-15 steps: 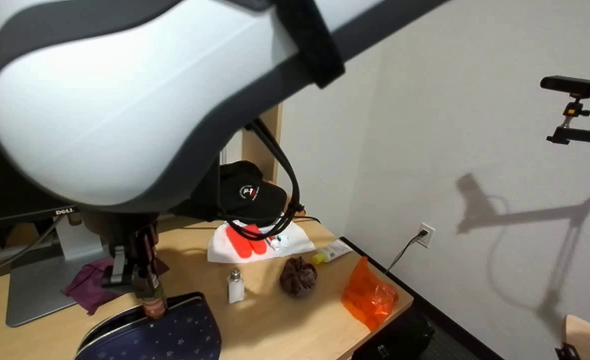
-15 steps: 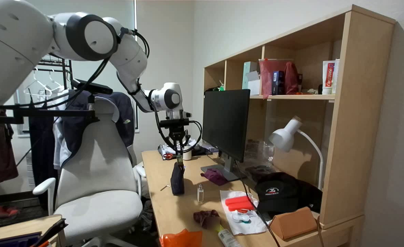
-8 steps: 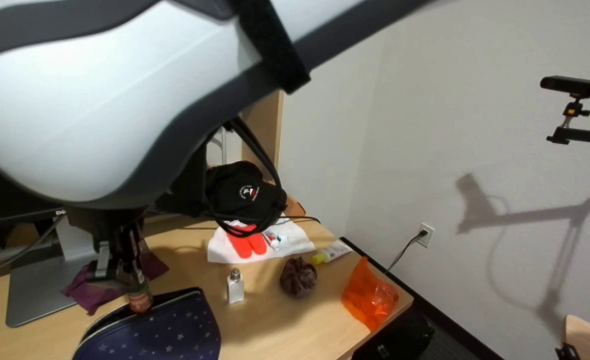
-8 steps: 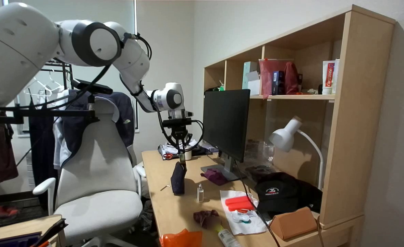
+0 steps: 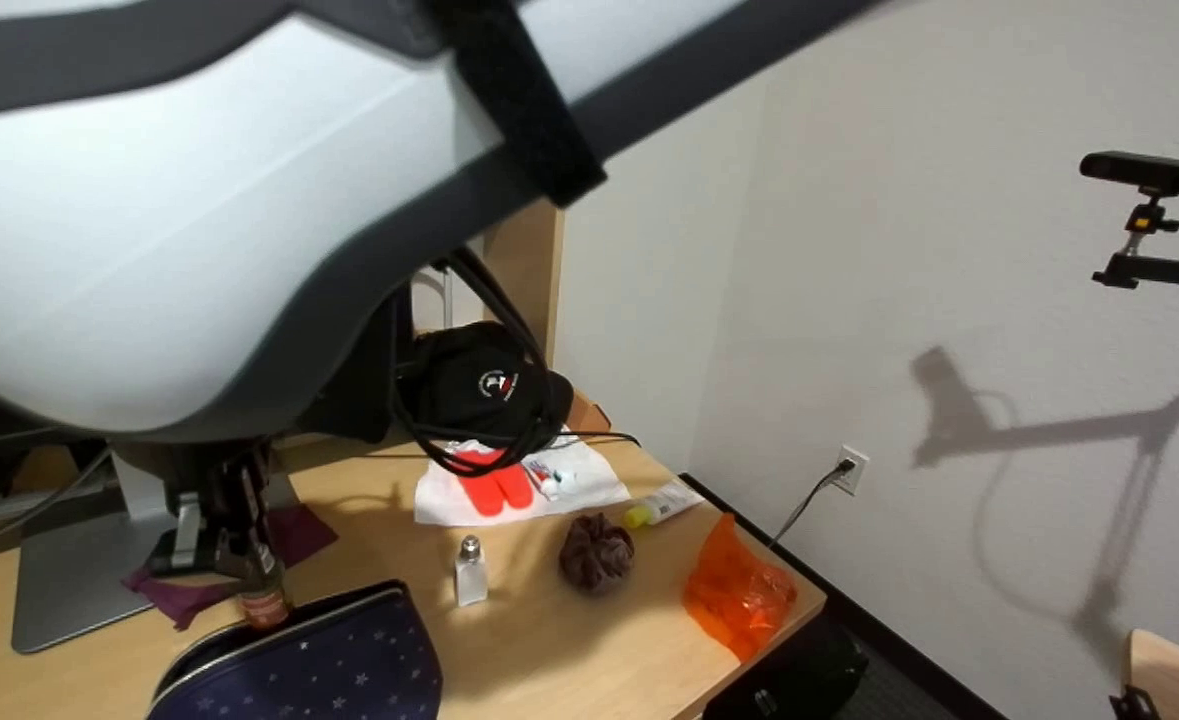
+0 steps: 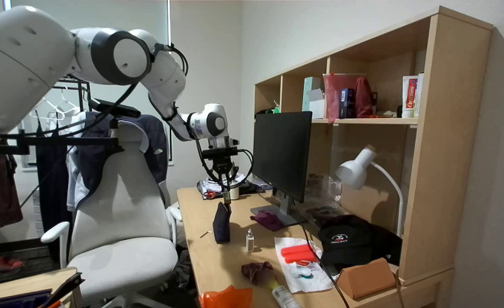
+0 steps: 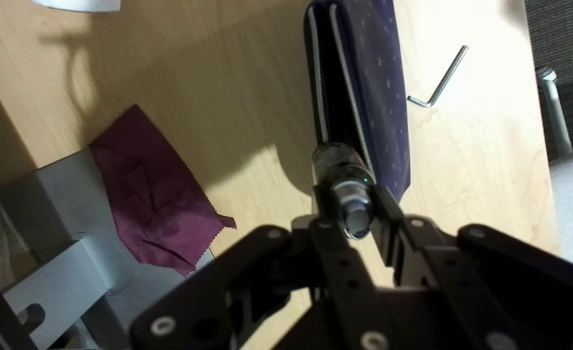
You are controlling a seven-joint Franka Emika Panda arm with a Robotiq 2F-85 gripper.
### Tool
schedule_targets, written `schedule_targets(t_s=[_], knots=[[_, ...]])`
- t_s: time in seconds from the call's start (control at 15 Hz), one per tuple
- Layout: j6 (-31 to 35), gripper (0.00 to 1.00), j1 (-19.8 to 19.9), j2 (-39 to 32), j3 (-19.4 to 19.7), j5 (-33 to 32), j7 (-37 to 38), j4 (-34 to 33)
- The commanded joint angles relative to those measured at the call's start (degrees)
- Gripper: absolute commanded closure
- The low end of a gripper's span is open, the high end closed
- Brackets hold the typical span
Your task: Pick the black bottle and put it in the purse
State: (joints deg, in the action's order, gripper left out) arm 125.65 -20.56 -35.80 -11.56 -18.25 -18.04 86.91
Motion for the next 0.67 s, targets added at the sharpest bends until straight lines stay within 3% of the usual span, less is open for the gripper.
schedule_targets(t_s=[0.0,0.6], knots=[[-2.29,0.87,0.04,-1.49,0.07,-0.17,-1.09,-1.75],[-10.79,0.87,1.21,-0.68,-1.76,4.33,-1.37,-0.33]])
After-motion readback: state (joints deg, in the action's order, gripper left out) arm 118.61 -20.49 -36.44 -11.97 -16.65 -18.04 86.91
